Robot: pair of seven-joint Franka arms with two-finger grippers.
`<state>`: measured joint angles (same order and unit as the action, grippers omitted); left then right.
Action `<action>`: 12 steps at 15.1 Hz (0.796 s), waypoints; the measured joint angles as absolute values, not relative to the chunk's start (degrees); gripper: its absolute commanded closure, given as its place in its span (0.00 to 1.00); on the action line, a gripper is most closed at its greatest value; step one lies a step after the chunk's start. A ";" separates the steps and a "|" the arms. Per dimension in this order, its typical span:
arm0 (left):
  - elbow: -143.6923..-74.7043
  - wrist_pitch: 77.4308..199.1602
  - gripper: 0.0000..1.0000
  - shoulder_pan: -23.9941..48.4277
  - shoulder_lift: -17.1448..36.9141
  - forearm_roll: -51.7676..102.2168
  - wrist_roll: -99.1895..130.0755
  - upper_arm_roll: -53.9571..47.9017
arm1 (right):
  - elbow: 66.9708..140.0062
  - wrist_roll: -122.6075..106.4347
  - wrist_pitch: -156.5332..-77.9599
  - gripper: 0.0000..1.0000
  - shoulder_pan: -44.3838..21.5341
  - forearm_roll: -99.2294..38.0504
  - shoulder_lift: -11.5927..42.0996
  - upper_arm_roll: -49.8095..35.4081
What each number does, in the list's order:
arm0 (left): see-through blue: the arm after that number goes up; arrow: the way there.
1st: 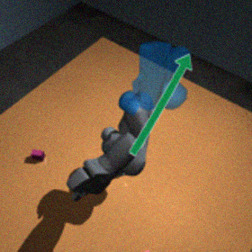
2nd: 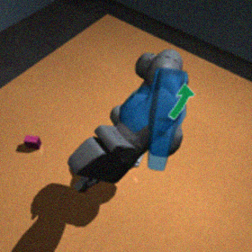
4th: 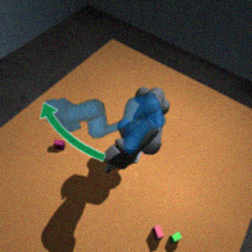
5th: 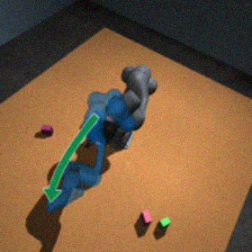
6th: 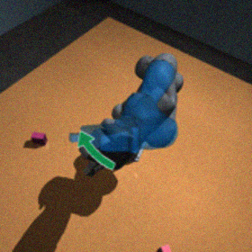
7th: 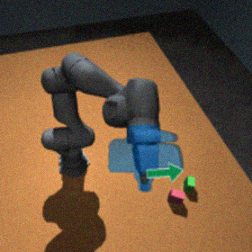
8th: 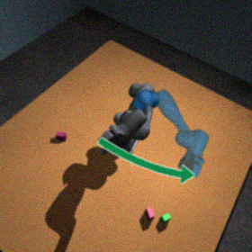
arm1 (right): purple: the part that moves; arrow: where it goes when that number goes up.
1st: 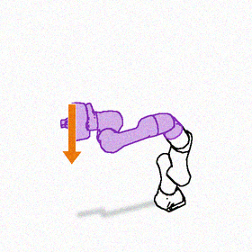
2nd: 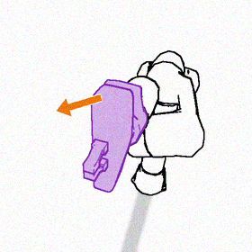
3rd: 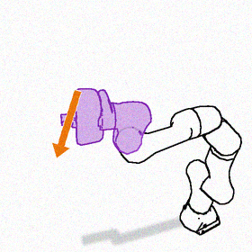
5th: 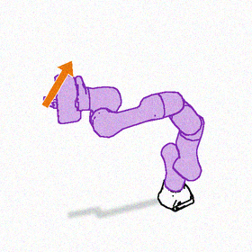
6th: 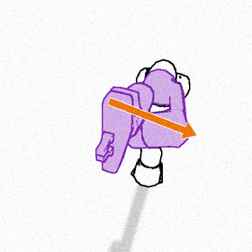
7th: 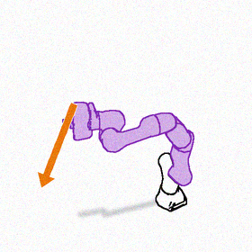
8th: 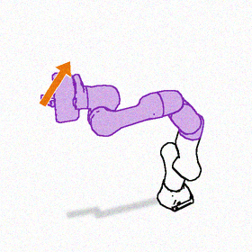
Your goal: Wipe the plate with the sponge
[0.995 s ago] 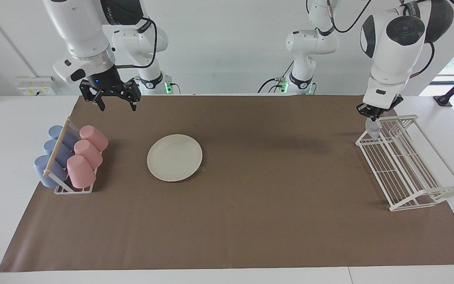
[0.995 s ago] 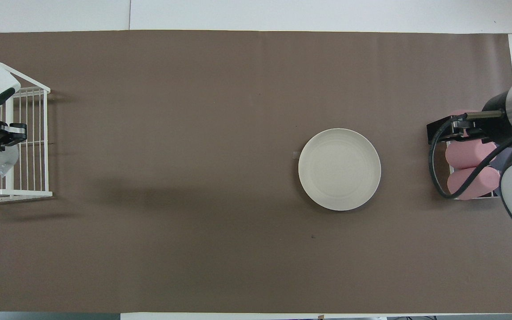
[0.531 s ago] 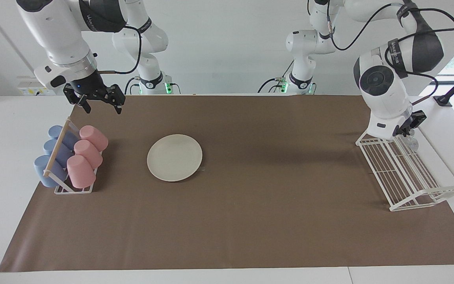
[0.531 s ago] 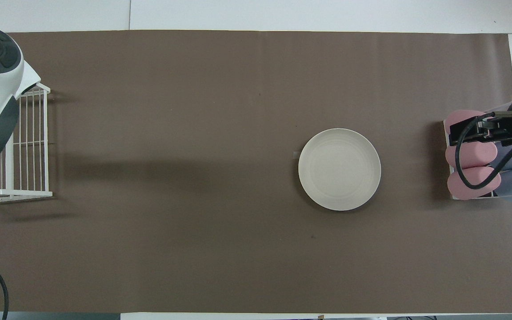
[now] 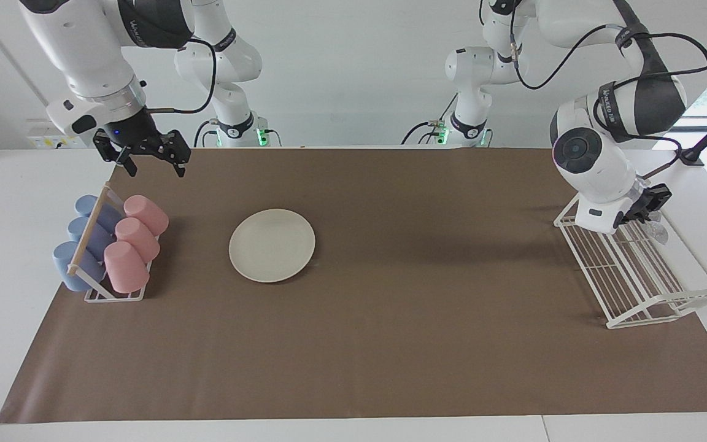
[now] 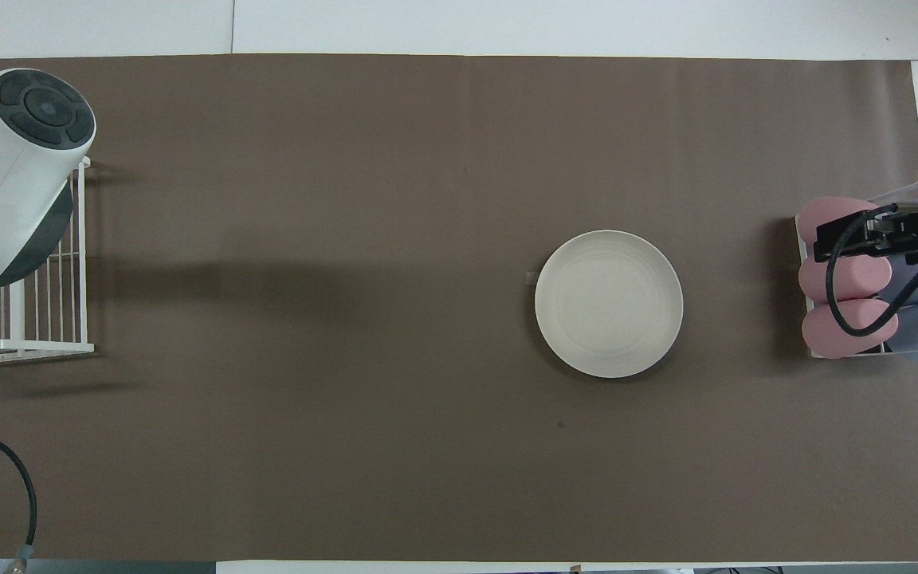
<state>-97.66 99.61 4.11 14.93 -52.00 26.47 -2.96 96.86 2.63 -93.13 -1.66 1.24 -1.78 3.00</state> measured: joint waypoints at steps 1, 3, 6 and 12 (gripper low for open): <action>-97.90 99.70 1.00 4.11 14.93 -52.01 27.21 -3.03 | 96.92 2.50 -93.38 0.00 -1.64 1.24 -1.81 3.88; -98.14 99.82 1.00 4.11 14.92 -52.01 28.05 -3.13 | 96.92 1.34 -93.44 0.00 -1.60 1.24 -1.93 4.94; -98.70 100.96 1.00 4.12 14.92 -51.92 29.36 -3.23 | 96.92 0.62 -93.44 0.00 -1.61 1.24 -2.04 5.01; -99.77 103.54 0.43 4.11 14.91 -50.08 30.33 -3.32 | 96.93 0.61 -93.44 0.00 -1.80 1.24 -2.25 4.82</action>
